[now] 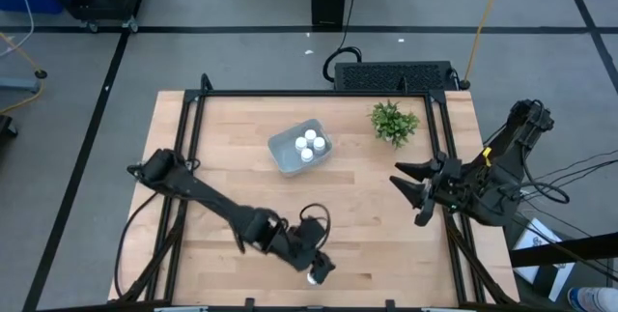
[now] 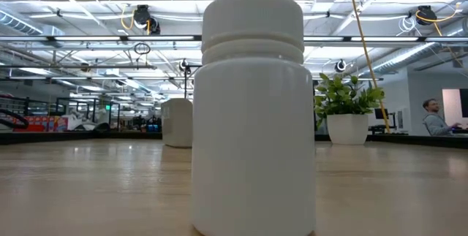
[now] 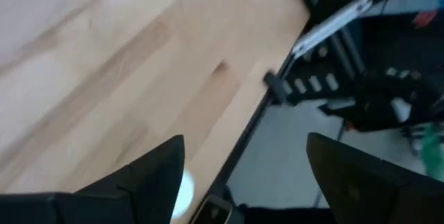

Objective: Pick and place pill bottles into a basket
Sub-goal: Put the white pill bottle into the gray bin

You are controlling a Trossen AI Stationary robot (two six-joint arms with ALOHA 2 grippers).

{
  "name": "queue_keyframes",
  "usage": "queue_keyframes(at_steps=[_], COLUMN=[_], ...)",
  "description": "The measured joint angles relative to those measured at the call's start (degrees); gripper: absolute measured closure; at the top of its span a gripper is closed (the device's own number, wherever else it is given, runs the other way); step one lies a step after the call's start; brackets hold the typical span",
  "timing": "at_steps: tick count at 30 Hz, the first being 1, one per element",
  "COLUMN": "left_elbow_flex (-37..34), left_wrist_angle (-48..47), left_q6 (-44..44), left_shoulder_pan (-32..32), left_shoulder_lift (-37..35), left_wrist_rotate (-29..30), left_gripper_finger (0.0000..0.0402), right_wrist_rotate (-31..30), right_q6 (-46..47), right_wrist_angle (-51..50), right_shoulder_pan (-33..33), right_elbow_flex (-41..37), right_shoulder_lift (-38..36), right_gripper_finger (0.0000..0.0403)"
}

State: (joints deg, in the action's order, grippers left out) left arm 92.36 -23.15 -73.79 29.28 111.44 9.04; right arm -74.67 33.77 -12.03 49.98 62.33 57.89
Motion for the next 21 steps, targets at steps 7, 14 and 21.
queue_keyframes(at_steps=[7, 14, 21], left_elbow_flex=[0.1, 11.6, 26.0], left_wrist_angle=[-3.0, -8.3, -35.0], left_q6=[-2.7, -0.8, -0.3], left_shoulder_pan=[2.7, 4.1, 3.2], left_shoulder_lift=[0.6, 7.9, 15.6], left_wrist_rotate=[0.1, -0.9, -2.3], left_gripper_finger=[0.0096, 0.0096, 0.0096], right_wrist_rotate=[3.2, 4.4, 4.5], right_q6=[4.3, 11.9, 15.5], right_wrist_angle=[-5.3, -7.4, 0.7], right_shoulder_pan=[0.0, -0.6, -0.8], right_elbow_flex=[0.0, -3.8, -9.7], right_shoulder_lift=[0.0, 0.0, -0.2], right_gripper_finger=[0.0211, 0.0211, 0.0211])
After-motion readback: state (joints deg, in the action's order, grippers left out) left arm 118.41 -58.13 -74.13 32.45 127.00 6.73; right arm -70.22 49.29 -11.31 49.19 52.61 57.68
